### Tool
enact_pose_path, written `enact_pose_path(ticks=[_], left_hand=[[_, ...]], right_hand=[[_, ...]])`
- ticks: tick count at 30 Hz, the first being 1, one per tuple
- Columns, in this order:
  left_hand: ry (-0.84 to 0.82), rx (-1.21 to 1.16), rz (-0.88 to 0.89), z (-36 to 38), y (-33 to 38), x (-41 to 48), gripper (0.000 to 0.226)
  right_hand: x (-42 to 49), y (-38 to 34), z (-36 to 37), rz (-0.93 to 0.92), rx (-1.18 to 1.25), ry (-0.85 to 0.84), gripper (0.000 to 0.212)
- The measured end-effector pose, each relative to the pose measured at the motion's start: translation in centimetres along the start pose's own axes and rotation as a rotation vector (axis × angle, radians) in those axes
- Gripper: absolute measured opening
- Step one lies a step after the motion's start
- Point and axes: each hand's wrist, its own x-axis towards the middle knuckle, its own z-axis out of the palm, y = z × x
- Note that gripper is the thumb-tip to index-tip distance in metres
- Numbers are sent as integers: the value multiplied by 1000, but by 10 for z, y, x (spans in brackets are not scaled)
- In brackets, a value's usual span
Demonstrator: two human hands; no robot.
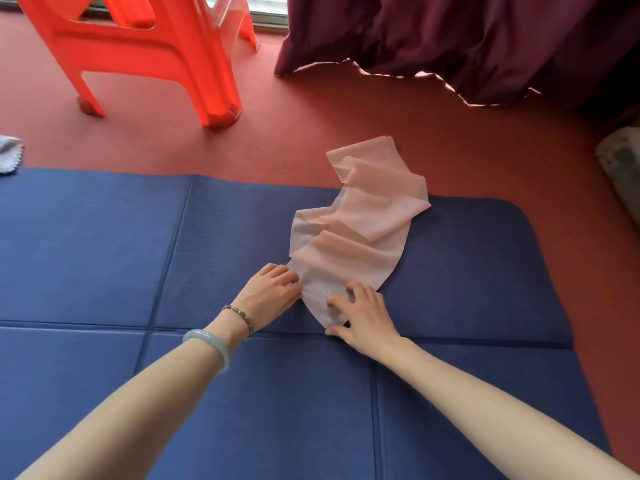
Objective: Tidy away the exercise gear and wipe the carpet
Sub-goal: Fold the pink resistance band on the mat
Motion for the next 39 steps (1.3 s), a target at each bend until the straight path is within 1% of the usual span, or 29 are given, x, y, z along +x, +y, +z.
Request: enact_pose_path(ticks=[2, 3, 5, 7, 12, 14, 16, 18, 20, 22, 24, 26, 27, 29, 32, 33, 34, 35, 36, 37, 38, 39], left_hand=[[-30, 3, 37, -5, -1, 7, 26], [-41, -6, 59, -9, 1, 9, 25], [-48, -40, 108, -17, 7, 5, 18], [-80, -65, 178, -25, 17, -8, 5], [-197, -108, 440, -51, 55, -45, 10], [-285, -159, 546, -56, 75, -63, 9], [-443, -238, 586, -58, 94, -81, 12], [-612, -370, 481, -59, 110, -93, 16], [-730, -476, 278, -66, 116, -95, 21], [-707, -562, 79, -72, 110, -90, 26], [-647, -591, -127, -78, 96, -78, 32], [-605, -607, -312, -76, 80, -62, 31], [-585, -620, -375, -73, 74, -52, 28], [-568, -636, -460, -65, 67, -37, 27], [-586, -592, -546, -50, 66, -31, 50], [-572, -507, -534, -45, 68, -34, 54], [-520, -388, -467, -42, 73, -38, 57], [-426, -274, -337, -40, 77, -42, 58], [-335, -197, -160, -38, 81, -46, 58], [-278, -153, 21, -36, 84, -49, 59], [-265, -133, 165, -35, 87, -51, 60], [-275, -115, 269, -31, 89, -54, 62]], right_hand=[[3, 7, 0, -41, 65, 66, 28], [3, 10, -1, -61, 99, 82, 22], [1, 14, -8, -56, 171, 47, 20], [-9, 9, -20, -50, 248, -43, 20], [-67, -9, -36, -172, 219, -311, 18], [-91, -13, -27, -201, 183, -402, 20], [-112, -18, -13, -189, 191, -517, 21], [-129, -24, -4, -167, 236, -619, 21], [-136, -27, -3, -118, 288, -658, 20], [-132, -24, -7, -11, 366, -599, 19], [-120, -14, -13, 135, 524, -449, 17], [-104, -1, -19, 295, 713, -314, 17], [-96, 6, -22, 365, 769, -278, 15], [-82, 18, -28, 456, 771, -251, 13], [-71, 30, -26, 477, 625, -229, 13], [-70, 32, -25, 448, 556, -204, 15], [-69, 32, -24, 402, 484, -163, 17], [-68, 31, -23, 351, 419, -107, 20], [-67, 31, -24, 303, 370, -43, 26], [-64, 31, -26, 256, 328, -1, 33], [-61, 33, -27, 204, 267, 11, 40], [-57, 34, -28, 146, 166, -6, 46]])
